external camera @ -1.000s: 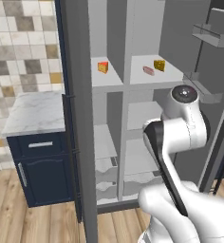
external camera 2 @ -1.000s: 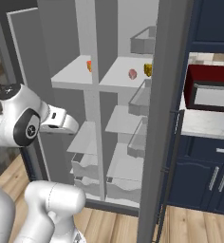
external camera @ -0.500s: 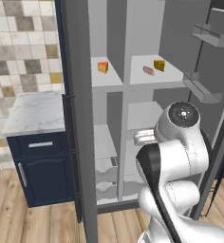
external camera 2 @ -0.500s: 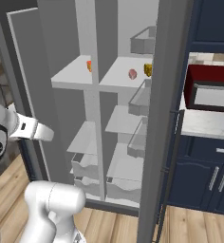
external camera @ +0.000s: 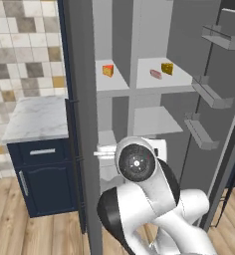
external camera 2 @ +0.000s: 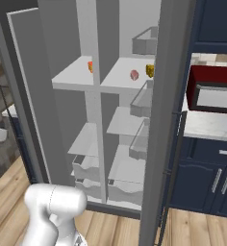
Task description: Pick up the frozen steak from the freezer, place it on any shelf in the fridge, and close the fridge and freezer doors when done.
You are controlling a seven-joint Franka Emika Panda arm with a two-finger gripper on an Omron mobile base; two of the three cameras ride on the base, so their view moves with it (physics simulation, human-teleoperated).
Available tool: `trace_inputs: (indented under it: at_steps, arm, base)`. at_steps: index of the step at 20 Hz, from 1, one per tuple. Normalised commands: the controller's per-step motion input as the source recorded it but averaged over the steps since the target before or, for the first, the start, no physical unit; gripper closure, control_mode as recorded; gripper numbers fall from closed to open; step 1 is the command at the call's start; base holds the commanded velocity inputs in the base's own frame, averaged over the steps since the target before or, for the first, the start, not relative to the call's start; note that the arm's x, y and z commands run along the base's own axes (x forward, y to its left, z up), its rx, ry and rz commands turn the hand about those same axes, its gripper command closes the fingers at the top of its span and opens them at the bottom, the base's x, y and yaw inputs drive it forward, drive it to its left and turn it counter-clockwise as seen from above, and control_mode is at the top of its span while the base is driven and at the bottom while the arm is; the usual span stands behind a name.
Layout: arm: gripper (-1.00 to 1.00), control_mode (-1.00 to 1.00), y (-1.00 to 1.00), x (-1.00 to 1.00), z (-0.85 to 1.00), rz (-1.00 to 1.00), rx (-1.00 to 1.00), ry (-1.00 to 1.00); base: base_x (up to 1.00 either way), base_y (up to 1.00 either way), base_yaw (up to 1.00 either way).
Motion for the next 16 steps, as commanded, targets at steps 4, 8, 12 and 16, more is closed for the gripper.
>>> trace_inputs:
  at_steps: [4, 8, 12, 16]
  arm:
    - [-1.00, -1.00, 1.00, 0.00, -0.08, -0.01, 0.01, -0.32]
    - [-1.00, -1.00, 1.00, 0.26, -0.13, -0.07, 0.04, -0.28]
    - [-1.00, -1.00, 1.00, 0.67, -0.06, -0.14, 0.03, -0.15]
    - [-1.00, -1.00, 1.00, 0.98, 0.00, -0.25, 0.00, 0.00]
  base:
    - [0.00, 0.00, 0.00]
    - [0.00, 0.00, 0.00]
    - [0.00, 0.00, 0.00]
    - [0.00, 0.00, 0.00]
